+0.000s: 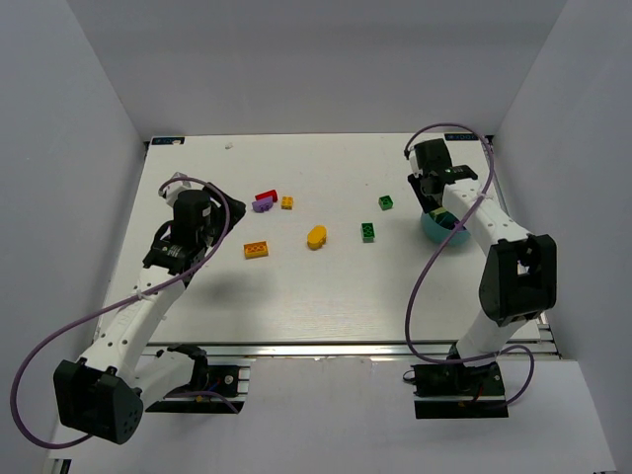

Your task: Sort the legos into containers by color

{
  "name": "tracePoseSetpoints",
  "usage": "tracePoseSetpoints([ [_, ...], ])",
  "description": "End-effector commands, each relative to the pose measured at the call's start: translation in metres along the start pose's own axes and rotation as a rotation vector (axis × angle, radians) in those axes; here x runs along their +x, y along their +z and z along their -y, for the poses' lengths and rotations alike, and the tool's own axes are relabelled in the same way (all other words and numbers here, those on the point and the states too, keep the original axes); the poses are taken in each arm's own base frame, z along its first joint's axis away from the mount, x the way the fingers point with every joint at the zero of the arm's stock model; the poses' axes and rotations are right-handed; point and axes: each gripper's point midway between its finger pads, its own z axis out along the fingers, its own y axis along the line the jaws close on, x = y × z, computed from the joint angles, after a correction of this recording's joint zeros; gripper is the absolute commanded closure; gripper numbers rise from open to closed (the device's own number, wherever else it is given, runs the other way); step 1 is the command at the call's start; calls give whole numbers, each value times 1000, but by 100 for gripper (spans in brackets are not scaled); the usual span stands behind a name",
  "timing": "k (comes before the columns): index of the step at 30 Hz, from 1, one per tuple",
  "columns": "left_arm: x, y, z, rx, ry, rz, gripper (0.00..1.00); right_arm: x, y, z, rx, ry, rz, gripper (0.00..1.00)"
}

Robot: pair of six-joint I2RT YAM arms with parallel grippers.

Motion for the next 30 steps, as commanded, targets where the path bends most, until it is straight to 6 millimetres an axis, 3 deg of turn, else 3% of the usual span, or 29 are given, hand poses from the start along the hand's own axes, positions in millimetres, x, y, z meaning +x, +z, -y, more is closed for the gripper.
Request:
tracePoseSetpoints([
  [1, -2, -3, 1, 14, -3, 3, 21, -22, -1, 9, 35, 29, 60, 100],
  [9, -2, -3, -3, 6, -6, 1, 21, -22, 6, 8, 49, 11, 53, 87],
  [13, -1, -2, -4, 6, -6, -1, 21, -20, 7, 8, 52, 0, 51, 58],
  [19, -2, -2, -3, 7, -7, -1, 21, -17, 8, 7, 49, -7, 43, 48],
  [22, -2, -1, -5, 3, -7, -2, 21, -17, 8, 6, 47, -8, 45, 37],
  [26, -2, -2, -5, 3, -9, -2, 21, -18, 6, 5, 34, -8, 49, 36],
  [30, -3, -3, -8, -8, -5, 4, 21, -37, -8, 3, -25, -15, 119, 40],
])
